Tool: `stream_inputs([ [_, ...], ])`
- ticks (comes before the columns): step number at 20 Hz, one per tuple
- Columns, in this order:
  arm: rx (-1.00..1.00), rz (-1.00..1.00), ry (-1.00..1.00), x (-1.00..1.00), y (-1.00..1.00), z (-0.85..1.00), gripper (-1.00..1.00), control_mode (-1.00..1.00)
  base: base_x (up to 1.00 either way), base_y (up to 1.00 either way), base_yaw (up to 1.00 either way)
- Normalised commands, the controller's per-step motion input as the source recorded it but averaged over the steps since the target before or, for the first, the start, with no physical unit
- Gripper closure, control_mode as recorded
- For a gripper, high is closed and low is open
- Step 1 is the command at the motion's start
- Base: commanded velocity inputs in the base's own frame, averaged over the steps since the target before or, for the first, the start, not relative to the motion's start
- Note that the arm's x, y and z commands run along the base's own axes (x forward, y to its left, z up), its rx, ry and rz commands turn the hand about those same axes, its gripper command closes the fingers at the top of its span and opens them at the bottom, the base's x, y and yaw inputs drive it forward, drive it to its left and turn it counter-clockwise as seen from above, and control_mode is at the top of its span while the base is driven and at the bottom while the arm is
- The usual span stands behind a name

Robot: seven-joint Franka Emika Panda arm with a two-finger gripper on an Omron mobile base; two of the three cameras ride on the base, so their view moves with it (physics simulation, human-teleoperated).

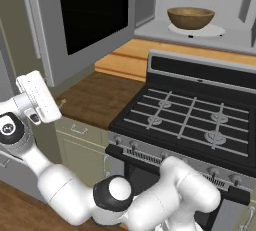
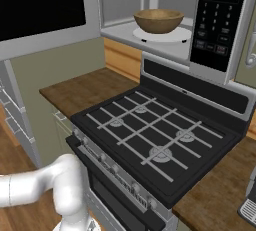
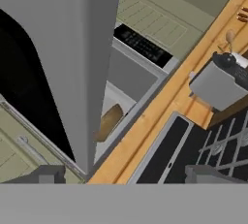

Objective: Pick the cucumber from the sink and place it in the bowl. Then pick the bowl and place it in the microwave. Then close the microwave door and press the start button.

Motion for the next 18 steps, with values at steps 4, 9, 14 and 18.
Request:
stream_inputs([
  [4, 0.00, 0.00, 0.08, 0.35, 0.00, 0.30, -1.00, -1.00, 0.00, 0.00, 0.00],
  [9, 0.00, -0.03, 0.00, 0.00, -0.15, 0.41, -1.00, -1.00, 0.00, 0.00, 0.00],
  [14, 0.00, -0.05, 0.00, -0.06, -0.55, 0.37, -1.00, -1.00, 0.00, 0.00, 0.00],
  [18, 0.00, -0.01, -0.01, -0.25, -0.85, 0.32, -1.00, -1.00, 0.00, 0.00, 0.00],
])
